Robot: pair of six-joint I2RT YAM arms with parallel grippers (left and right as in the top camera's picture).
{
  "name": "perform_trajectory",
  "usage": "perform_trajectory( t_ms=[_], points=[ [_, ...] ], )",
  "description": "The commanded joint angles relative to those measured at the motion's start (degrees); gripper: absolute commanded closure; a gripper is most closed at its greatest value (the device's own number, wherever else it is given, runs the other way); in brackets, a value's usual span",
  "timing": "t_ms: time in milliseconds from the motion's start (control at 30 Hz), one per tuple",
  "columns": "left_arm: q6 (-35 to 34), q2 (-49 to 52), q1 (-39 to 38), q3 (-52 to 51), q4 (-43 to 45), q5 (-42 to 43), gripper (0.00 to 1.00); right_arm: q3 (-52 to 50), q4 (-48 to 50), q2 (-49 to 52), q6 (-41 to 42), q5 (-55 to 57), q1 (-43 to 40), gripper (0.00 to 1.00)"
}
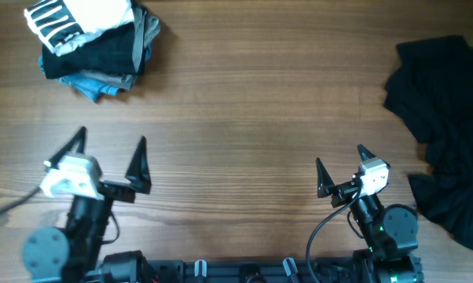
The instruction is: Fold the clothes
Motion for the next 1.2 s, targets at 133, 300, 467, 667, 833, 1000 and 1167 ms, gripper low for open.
perform_trajectory(
  t_ms=[133, 300, 467, 667, 833, 1000, 1167],
  points=[
    [-2.29, -13.2, -0.35, -22.18, 13.88, 2.27, 0.0, 0.42, 0.28, -0.52, 0.07, 1.05, -0.02, 0.0],
    [-3.13, -16.52, -0.72, -32.04, 23.65, 2.86, 0.0, 0.42, 0.28, -0.52, 0.07, 1.05, -0.02, 0.0],
    [-3.08, -16.52, -3.23, -36.79, 17.68, 2.84, 0.0, 0.42, 0.28, -0.52, 0.07, 1.05, -0.02, 0.0],
    [-3.08, -16.44, -3.19, -36.79, 15.32, 2.82, 0.0, 0.42, 0.28, -0.52, 0.07, 1.05, -0.02, 0.0],
    [-3.08, -16.41, -3.19, -36.79, 15.32, 2.84, 0.0, 0.42, 0.28, -0.52, 0.07, 1.05, -0.02, 0.0],
    [-3.08, -16.41, -3.19, -36.79, 15.32, 2.84, 0.0, 0.42, 0.28, -0.52, 0.04, 1.05, -0.02, 0.0],
    [-3.08, -16.41, -3.19, -36.79, 15.3, 2.82, 0.0, 0.42, 0.28, -0.52, 0.07, 1.05, -0.02, 0.0]
  ],
)
